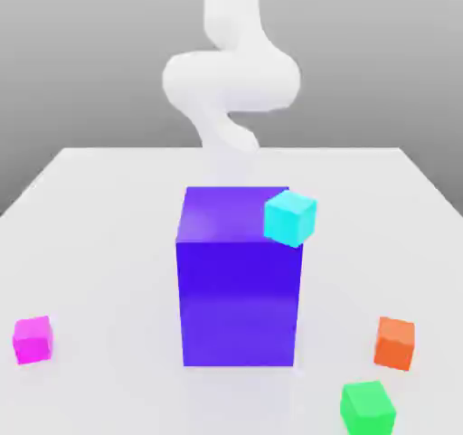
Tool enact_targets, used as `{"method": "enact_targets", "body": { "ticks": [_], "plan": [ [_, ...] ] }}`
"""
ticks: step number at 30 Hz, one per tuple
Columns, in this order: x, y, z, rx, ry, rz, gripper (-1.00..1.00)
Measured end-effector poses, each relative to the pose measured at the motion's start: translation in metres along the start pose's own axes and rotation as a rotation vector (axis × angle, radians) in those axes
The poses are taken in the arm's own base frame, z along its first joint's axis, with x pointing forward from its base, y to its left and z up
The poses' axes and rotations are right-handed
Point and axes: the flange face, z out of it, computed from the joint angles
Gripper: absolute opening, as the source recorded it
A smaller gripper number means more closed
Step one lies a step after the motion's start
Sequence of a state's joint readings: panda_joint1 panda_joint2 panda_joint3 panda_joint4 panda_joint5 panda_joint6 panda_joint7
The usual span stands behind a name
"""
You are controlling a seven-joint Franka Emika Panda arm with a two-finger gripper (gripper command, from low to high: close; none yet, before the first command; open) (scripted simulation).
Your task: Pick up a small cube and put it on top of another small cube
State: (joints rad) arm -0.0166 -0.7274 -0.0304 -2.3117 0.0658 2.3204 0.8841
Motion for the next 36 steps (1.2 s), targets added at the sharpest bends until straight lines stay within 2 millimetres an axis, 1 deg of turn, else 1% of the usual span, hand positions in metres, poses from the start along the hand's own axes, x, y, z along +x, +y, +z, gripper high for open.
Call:
{"method": "enact_targets", "body": {
  "ticks": [4, 9, 14, 19, 23, 28, 31, 35, 36],
  "plan": [
    [0.027, 0.029, 0.07, -0.067, -0.096, 0.318, 0.0],
    [0.047, 0.076, 0.148, -0.178, -0.16, 0.693, 0.0],
    [0.058, 0.133, 0.218, -0.313, -0.163, 1.067, 0.0],
    [0.06, 0.2, 0.274, -0.455, -0.099, 1.434, 0.0],
    [0.062, 0.263, 0.306, -0.56, 0.014, 1.73, 0.0],
    [0.057, 0.337, 0.331, -0.666, 0.216, 2.065, 0.0],
    [0.052, 0.379, 0.338, -0.707, 0.373, 2.248, 0.0],
    [0.048, 0.436, 0.336, -0.716, 0.63, 2.477, 0.0],
    [0.047, 0.447, 0.337, -0.711, 0.675, 2.51, 0.0]
  ]
}}
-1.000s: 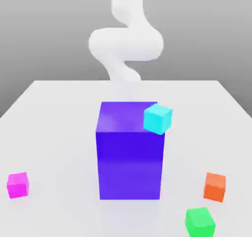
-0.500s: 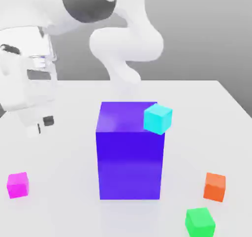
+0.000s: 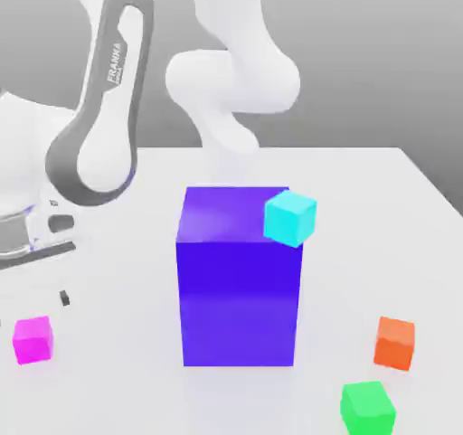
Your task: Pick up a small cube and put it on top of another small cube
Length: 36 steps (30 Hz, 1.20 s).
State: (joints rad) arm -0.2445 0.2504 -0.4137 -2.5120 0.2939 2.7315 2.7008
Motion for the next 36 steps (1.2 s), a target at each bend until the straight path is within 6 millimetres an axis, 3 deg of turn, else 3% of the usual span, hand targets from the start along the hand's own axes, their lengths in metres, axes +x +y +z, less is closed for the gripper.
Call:
{"method": "enact_targets", "body": {
  "ticks": [6, 7, 14, 21, 24, 28, 32, 36],
  "plan": [
    [0.003, -0.008, 0.055, 0.018, 0.005, 0.045, 0.0],
    [0.004, -0.008, 0.063, 0.017, 0.006, 0.046, -1.0],
    [0.004, -0.008, 0.063, 0.018, 0.004, 0.047, -1.0],
    [0.001, -0.002, 0.007, 0.016, 0.006, 0.015, -1.0],
    [-0.017, 0.053, 0.008, 0.01, 0.018, -0.228, -1.0],
    [-0.029, 0.162, 0.007, -0.001, 0.027, -0.574, -1.0],
    [-0.016, 0.266, 0.002, -0.006, 0.029, -0.864, -1.0],
    [0.018, 0.361, -0.012, -0.003, 0.027, -1.02, -1.0]
  ]
}}
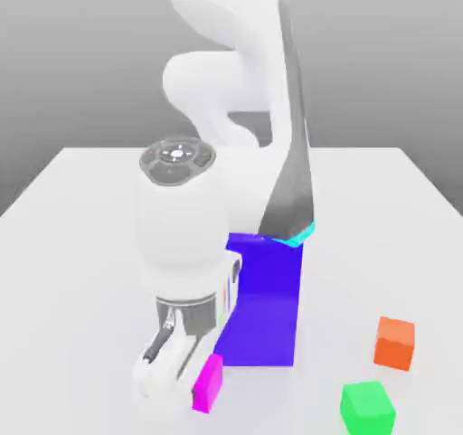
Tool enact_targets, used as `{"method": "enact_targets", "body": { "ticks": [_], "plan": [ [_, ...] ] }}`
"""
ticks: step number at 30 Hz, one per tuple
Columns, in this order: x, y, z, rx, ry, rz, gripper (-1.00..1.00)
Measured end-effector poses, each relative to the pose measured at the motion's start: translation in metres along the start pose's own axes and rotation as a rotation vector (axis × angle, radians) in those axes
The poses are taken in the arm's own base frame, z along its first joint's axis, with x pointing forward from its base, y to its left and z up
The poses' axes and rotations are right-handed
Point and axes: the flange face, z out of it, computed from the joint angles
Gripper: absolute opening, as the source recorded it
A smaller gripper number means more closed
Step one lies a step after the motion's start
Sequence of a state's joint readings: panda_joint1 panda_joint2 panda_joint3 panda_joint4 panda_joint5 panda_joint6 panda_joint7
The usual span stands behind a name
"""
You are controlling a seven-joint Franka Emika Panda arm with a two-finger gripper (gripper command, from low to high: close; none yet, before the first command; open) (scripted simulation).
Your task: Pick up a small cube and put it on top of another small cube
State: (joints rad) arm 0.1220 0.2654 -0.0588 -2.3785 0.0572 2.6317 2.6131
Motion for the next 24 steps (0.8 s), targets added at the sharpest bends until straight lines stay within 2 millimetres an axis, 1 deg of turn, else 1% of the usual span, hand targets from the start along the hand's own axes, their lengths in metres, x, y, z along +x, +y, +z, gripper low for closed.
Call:
{"method": "enact_targets", "body": {
  "ticks": [1, 3, 7, 8, 9, 10, 13, 14, 19, 20, 21, 22, 24],
  "plan": [
    [-0.013, 0.022, -0.005, 0.002, 0.0, -0.024, -1.0],
    [-0.03, 0.058, -0.012, 0.007, -0.001, -0.052, -1.0],
    [-0.05, 0.122, -0.026, 0.016, -0.004, -0.088, -1.0],
    [-0.052, 0.133, -0.029, 0.017, -0.005, -0.08, -1.0],
    [-0.052, 0.136, -0.027, 0.017, -0.005, -0.058, -1.0],
    [-0.053, 0.137, -0.019, 0.017, -0.006, -0.047, -1.0],
    [-0.053, 0.138, 0.018, 0.017, -0.006, -0.038, -1.0],
    [-0.052, 0.137, 0.028, 0.017, -0.006, -0.037, 1.0],
    [-0.052, 0.137, 0.028, 0.017, -0.006, -0.037, 1.0],
    [-0.052, 0.137, 0.033, 0.017, -0.005, -0.036, 1.0],
    [-0.052, 0.138, 0.028, 0.017, -0.005, -0.036, 1.0],
    [-0.053, 0.138, 0.018, 0.017, -0.005, -0.037, 1.0],
    [-0.053, 0.138, -0.007, 0.017, -0.006, -0.037, 1.0]
  ]
}}
